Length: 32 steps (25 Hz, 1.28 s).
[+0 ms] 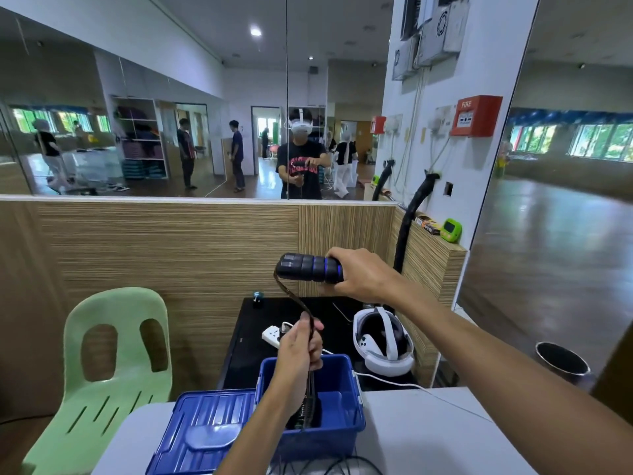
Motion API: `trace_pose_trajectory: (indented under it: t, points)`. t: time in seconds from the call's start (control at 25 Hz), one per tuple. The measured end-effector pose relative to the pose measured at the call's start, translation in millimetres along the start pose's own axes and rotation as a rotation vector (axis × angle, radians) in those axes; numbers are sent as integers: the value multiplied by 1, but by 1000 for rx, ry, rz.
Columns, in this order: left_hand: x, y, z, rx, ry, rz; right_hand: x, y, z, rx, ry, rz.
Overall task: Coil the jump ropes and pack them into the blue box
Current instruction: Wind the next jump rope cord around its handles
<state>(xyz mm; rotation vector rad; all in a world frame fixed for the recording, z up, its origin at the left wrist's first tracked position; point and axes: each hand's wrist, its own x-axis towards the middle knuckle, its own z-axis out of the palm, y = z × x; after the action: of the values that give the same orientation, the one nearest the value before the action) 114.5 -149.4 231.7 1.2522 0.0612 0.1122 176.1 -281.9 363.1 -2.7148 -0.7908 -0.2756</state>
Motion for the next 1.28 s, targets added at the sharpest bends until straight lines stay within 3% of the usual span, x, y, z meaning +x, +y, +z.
trace_pose_trajectory:
  t: [0.32, 0.6, 0.8, 1.04, 1.2, 1.28]
  points:
    - [3, 22, 45, 16, -45, 69, 0, -4, 1, 0, 38, 118]
    - [-1, 13, 49, 28, -283, 129, 5, 0, 4, -84, 25, 141]
    - [-5, 4, 29, 50, -381, 63, -1, 3, 5, 44, -10, 113]
    - [21, 3, -11, 423, -310, -68, -34, -5, -7, 78, -153, -57]
    - [35, 48, -16, 574, -291, -71, -74, -7, 15, -192, -158, -200]
    - [44, 81, -6, 966, -374, 29, -89, -3, 37, -344, -97, -206]
